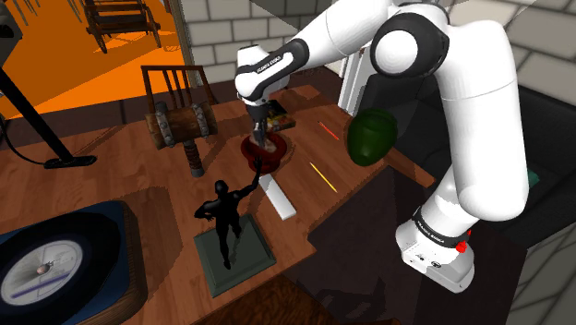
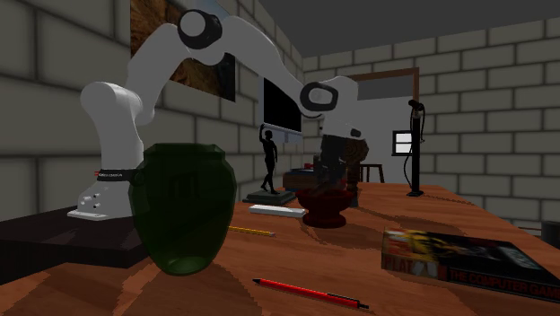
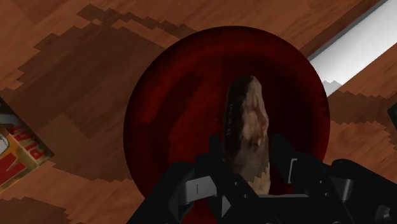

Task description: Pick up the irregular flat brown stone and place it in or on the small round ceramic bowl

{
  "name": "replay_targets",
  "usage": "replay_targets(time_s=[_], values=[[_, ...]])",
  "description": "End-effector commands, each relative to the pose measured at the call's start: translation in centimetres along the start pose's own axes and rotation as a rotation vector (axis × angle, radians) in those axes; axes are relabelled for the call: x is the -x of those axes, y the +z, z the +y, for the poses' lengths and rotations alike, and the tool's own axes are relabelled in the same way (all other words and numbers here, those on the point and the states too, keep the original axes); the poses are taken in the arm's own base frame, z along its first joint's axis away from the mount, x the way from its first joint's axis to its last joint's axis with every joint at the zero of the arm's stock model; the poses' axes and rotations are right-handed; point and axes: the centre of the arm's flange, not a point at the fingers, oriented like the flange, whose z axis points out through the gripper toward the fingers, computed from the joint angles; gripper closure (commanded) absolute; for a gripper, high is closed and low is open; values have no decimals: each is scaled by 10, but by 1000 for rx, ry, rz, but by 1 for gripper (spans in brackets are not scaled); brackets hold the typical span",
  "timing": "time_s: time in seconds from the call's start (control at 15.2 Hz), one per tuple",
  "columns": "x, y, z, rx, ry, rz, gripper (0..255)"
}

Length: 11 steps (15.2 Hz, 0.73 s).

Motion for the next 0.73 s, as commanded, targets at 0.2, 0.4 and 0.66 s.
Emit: replay_targets(time_s=[0.2, 0.4, 0.66], values=[[-1, 6, 1, 0, 0, 0, 255], [-1, 6, 1, 0, 0, 0, 255], [-1, 6, 1, 0, 0, 1, 0]])
